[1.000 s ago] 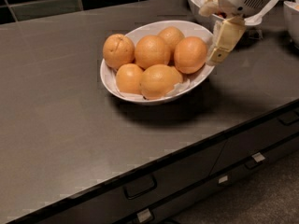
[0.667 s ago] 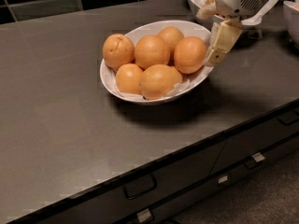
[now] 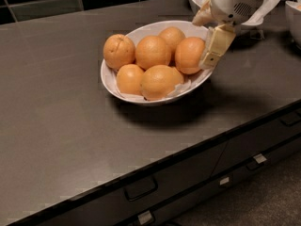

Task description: Pick orange from white bowl

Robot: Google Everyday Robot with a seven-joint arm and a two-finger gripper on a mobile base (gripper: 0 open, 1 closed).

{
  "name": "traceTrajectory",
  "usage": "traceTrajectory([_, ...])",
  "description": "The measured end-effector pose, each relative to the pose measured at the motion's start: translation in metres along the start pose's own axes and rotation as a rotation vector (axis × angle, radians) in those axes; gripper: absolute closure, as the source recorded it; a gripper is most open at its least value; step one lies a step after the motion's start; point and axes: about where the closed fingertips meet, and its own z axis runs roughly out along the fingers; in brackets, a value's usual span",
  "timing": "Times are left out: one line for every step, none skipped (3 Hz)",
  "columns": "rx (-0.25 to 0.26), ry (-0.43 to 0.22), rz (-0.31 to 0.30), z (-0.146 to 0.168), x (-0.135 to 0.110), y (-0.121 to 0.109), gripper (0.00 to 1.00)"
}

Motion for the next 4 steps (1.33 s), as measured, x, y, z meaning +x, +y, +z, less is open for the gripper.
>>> traceTrajectory([-0.004,-0.003,0.002,0.003,0.0,0.0,0.24])
traceTrajectory([-0.013,-0.01,0.007,0.008,0.0,-0.001,0.26])
traceTrajectory([-0.02,-0.015,0.01,0.012,0.0,-0.002,0.28])
traceTrajectory([-0.031,-0.019,0.016,0.016,0.0,-0.002,0.29])
